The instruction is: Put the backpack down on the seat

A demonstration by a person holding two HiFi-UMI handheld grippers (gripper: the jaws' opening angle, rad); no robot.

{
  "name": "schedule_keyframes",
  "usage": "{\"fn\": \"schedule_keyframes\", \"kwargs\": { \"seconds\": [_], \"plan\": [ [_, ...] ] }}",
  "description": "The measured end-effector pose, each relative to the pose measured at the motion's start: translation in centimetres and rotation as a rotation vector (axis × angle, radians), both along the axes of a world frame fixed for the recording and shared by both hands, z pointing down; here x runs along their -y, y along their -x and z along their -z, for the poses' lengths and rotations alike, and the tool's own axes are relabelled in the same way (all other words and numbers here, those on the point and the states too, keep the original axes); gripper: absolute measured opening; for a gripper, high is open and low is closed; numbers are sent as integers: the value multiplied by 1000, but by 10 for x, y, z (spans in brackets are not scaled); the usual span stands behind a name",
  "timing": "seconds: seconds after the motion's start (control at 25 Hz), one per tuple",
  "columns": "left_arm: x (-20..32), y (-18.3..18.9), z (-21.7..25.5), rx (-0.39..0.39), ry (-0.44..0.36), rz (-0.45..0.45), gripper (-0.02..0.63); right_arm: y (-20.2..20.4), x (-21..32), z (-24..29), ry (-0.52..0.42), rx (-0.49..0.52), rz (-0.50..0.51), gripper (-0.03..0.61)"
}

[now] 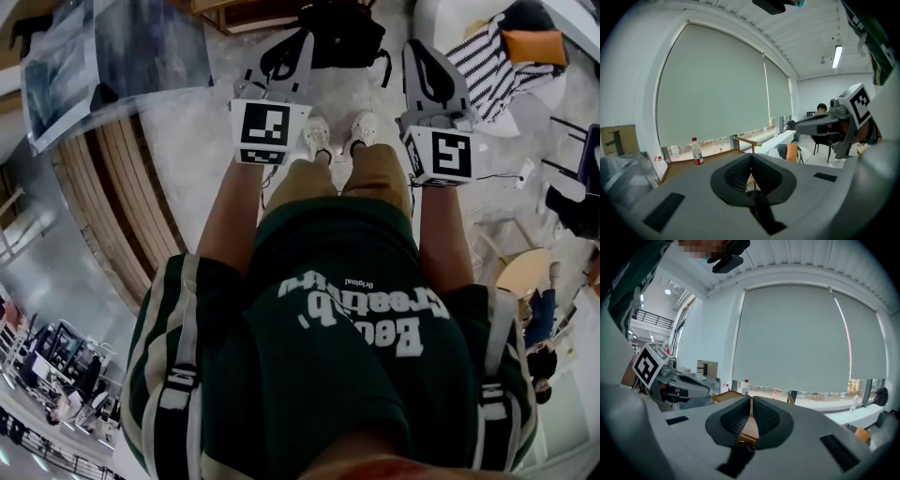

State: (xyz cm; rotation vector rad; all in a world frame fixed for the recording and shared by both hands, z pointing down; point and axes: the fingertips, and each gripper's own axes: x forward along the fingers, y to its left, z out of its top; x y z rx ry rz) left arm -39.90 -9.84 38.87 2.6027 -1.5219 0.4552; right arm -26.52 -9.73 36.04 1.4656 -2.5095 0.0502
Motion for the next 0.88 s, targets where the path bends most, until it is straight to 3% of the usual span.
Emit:
{"fn": "schedule_keyframes", "kwargs": {
  "seconds": [0.2,0.24,0.32,0.4,0.52,0.72,0.88],
  "plan": [
    [23,-10,-40,21,26,-40,18,0,16,-51,70,-13,16,42],
    [28,-13,-51,16,36,-48,20,-1,19,-64,87,-12,25,63],
    [38,-19,-77,7,66,-65,23,-1,29,-93,126,3,44,194],
    [49,-25,-111,8,104,-82,94,-5,41,-131,171,12,61,209],
    [68,-32,-172,18,175,-110,165,-15,65,-199,243,-5,85,227],
    [86,-36,-293,26,322,-151,216,-31,108,-320,371,-53,143,247],
    [106,-28,-392,32,464,-111,229,-48,148,-419,461,-83,192,253]
  ]
}}
